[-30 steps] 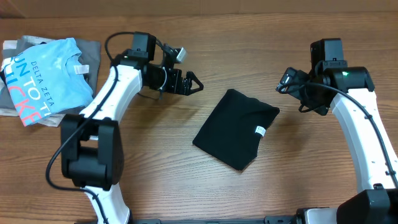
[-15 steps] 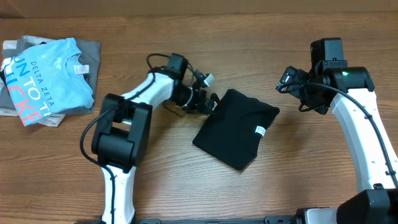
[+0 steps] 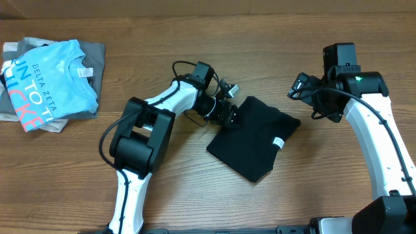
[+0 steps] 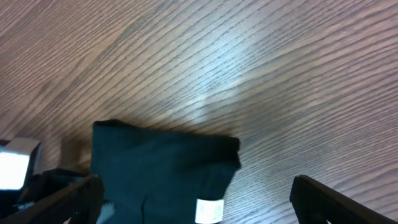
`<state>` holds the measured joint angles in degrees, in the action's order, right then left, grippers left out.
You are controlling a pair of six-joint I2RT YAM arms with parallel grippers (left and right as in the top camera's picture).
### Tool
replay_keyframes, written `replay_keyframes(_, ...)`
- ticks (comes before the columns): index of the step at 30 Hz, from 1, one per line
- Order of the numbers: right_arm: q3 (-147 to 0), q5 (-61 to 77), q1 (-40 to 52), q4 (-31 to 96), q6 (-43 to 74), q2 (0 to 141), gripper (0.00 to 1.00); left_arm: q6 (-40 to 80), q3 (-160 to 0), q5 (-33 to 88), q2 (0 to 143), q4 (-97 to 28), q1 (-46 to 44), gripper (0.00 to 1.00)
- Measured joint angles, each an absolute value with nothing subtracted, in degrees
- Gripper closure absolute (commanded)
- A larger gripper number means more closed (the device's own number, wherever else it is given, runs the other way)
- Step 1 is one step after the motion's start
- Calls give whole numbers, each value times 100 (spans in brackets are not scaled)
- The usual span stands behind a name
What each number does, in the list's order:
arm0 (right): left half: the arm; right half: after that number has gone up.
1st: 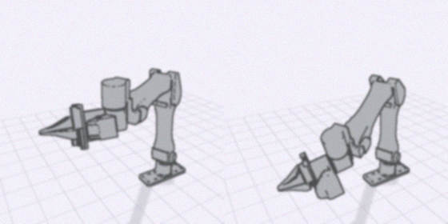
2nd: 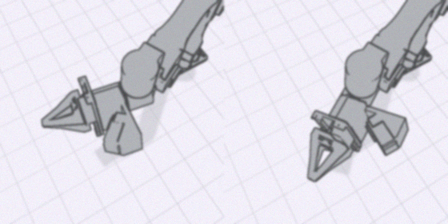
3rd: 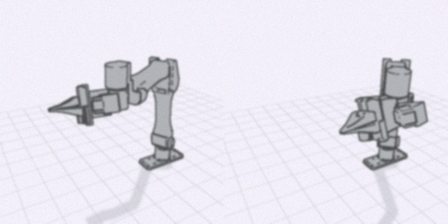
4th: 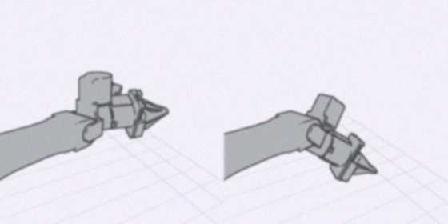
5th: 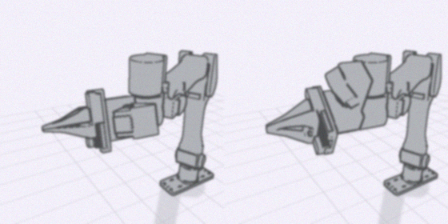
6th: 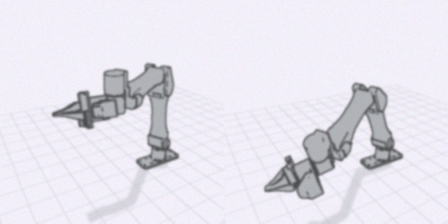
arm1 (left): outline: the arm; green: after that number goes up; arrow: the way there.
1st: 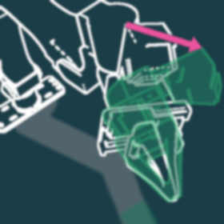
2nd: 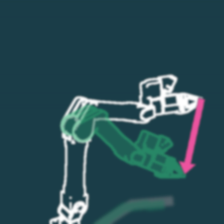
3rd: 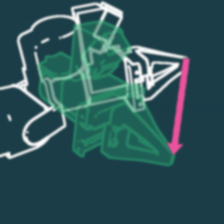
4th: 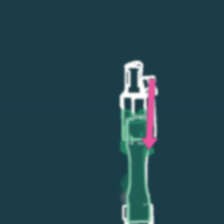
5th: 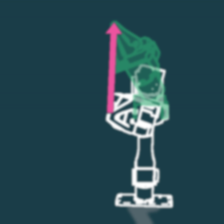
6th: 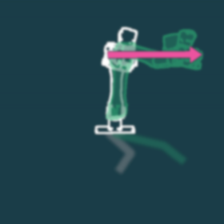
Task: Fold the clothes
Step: 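Move the left gripper to the black bundle's left edge and grasp it, then lift the bundle with the left gripper and carry it left to the shirt stack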
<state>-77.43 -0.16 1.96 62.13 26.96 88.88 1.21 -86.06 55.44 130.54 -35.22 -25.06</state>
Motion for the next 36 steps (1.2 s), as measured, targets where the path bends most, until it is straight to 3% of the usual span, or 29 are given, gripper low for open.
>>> replay_keyframes(4, -7743, -16, 196, 6219, 2692, 8888, 0, 161, -8560, 5485, 13214, -3271, -2521, 96)
replay_keyframes(17, -7743, -14, 196, 6265, 2630, 8888, 0, 156, -8639, 5334, 13214, -3129, -2486, 96)
replay_keyframes(36, -7741, -16, 196, 6322, 2543, 8888, 0, -473, -11277, 2047, 13321, -5981, -613, 96)
